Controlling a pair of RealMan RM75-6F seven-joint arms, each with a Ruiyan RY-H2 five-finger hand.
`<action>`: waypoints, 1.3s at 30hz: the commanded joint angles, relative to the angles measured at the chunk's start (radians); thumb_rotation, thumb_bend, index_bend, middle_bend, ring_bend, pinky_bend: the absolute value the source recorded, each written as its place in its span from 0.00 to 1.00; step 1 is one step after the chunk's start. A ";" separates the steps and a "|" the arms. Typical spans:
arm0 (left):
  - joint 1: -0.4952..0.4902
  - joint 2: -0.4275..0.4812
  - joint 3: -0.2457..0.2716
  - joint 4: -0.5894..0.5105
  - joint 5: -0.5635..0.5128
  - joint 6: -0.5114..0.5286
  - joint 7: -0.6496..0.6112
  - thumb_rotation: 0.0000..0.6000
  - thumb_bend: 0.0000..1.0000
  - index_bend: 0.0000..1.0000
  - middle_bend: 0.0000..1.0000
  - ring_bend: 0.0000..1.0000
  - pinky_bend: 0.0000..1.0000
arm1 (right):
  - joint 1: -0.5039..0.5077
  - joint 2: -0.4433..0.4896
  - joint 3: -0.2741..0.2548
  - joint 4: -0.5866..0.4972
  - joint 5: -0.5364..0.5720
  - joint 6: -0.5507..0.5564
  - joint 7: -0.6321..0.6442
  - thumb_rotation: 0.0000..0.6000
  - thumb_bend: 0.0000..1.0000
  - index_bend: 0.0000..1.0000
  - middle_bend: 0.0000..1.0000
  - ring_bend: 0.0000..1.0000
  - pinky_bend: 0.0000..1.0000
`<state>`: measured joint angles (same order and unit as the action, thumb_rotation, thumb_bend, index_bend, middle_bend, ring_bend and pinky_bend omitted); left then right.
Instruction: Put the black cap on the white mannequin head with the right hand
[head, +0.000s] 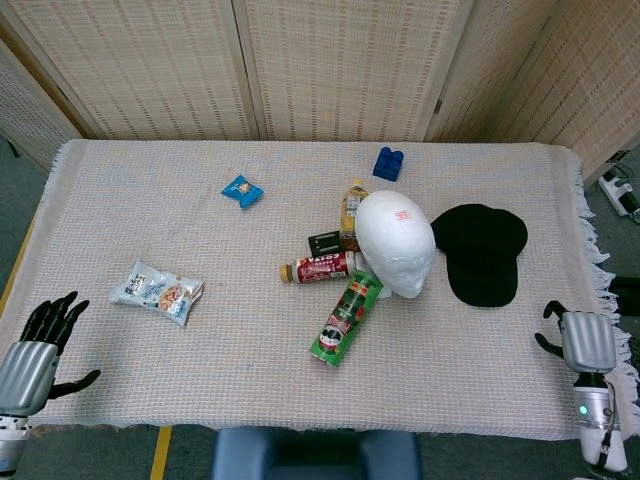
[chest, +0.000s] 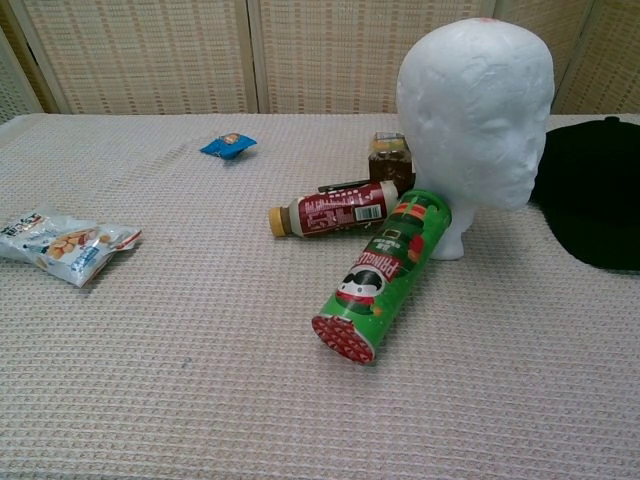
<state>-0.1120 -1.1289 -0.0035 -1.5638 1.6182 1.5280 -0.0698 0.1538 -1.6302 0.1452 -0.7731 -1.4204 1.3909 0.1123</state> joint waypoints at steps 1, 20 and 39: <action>0.000 0.001 -0.002 0.001 -0.004 0.000 -0.002 1.00 0.13 0.10 0.00 0.00 0.07 | 0.054 -0.149 0.019 0.191 0.030 -0.077 0.101 1.00 0.09 0.49 1.00 1.00 1.00; 0.000 0.007 -0.008 0.006 -0.022 -0.006 -0.006 1.00 0.19 0.14 0.00 0.00 0.07 | 0.195 -0.320 0.043 0.418 0.037 -0.168 0.174 1.00 0.17 0.45 1.00 1.00 1.00; 0.002 0.025 -0.022 -0.007 -0.041 0.001 -0.032 1.00 0.19 0.16 0.00 0.00 0.07 | 0.233 -0.383 0.036 0.526 0.037 -0.200 0.185 1.00 0.25 0.47 1.00 1.00 1.00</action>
<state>-0.1097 -1.1040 -0.0252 -1.5711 1.5776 1.5289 -0.1024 0.3872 -2.0119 0.1819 -0.2482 -1.3825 1.1918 0.2972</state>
